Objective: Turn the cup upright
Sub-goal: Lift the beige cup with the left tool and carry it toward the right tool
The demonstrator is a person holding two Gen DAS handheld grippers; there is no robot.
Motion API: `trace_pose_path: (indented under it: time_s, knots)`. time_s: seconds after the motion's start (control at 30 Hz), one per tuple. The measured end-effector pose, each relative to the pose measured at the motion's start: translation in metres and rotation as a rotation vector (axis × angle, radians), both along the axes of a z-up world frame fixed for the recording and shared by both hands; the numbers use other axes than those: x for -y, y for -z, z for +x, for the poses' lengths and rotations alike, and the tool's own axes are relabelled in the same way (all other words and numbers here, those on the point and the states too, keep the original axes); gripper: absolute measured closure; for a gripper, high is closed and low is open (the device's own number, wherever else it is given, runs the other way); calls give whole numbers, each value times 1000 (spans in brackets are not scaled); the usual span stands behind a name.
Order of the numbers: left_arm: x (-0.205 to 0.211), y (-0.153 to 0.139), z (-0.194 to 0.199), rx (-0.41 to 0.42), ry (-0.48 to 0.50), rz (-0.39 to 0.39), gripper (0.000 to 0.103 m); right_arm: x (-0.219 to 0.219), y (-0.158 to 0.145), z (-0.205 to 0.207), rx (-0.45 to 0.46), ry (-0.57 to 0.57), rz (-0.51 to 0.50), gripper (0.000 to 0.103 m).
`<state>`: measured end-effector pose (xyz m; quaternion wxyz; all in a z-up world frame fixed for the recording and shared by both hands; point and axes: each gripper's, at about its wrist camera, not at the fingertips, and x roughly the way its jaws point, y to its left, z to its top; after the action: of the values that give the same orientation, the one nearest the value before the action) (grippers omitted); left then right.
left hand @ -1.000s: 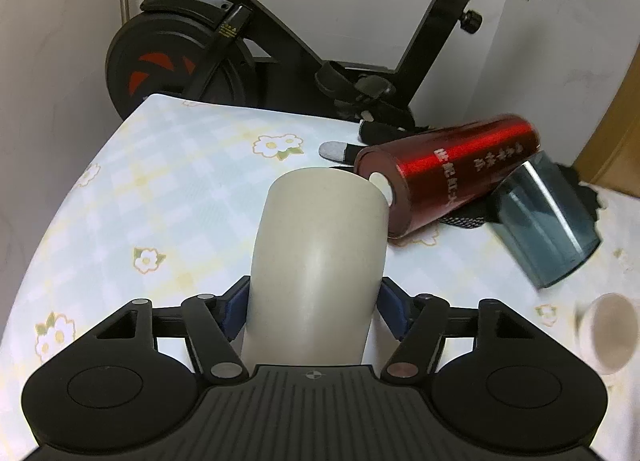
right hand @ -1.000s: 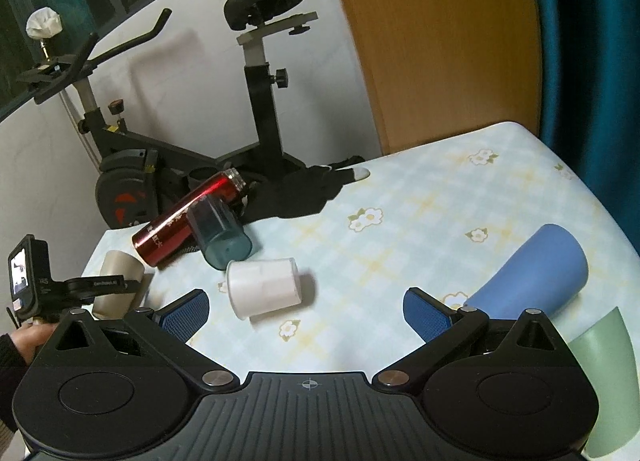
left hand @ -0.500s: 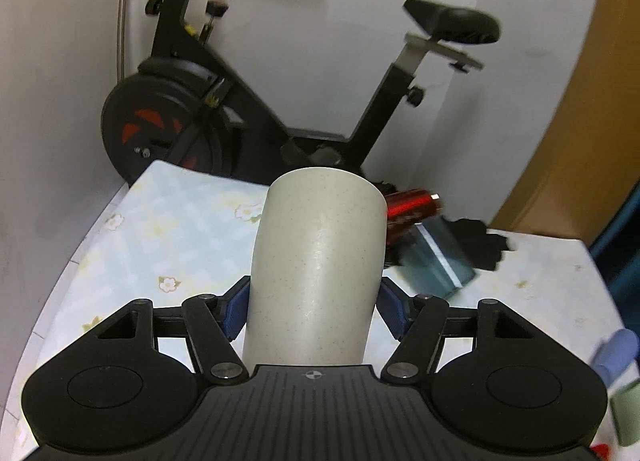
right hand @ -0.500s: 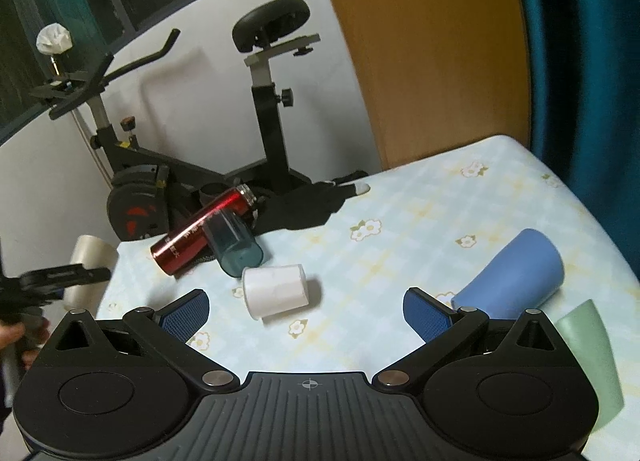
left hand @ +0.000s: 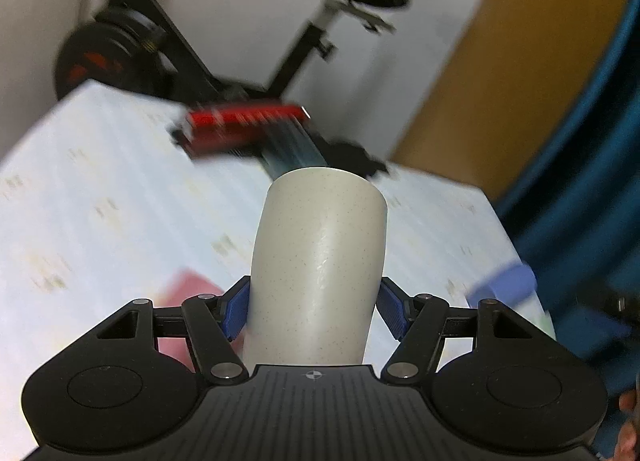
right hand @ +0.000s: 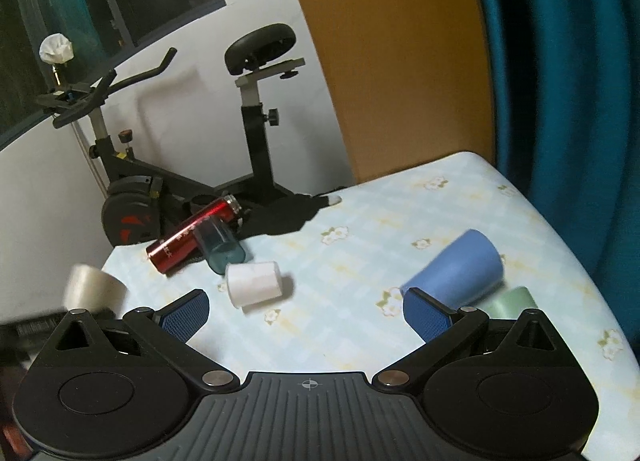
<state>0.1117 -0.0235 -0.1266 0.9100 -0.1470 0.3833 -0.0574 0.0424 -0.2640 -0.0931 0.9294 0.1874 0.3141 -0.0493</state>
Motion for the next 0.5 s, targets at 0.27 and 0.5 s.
trace_pose_path:
  time_s: [0.27, 0.5]
  knots:
    - [48, 57, 0, -70, 34, -5, 35, 4, 5, -21, -20, -20, -49, 0]
    - [64, 81, 3, -87, 49, 32, 35, 11, 11, -33, -35, -3, -63, 0]
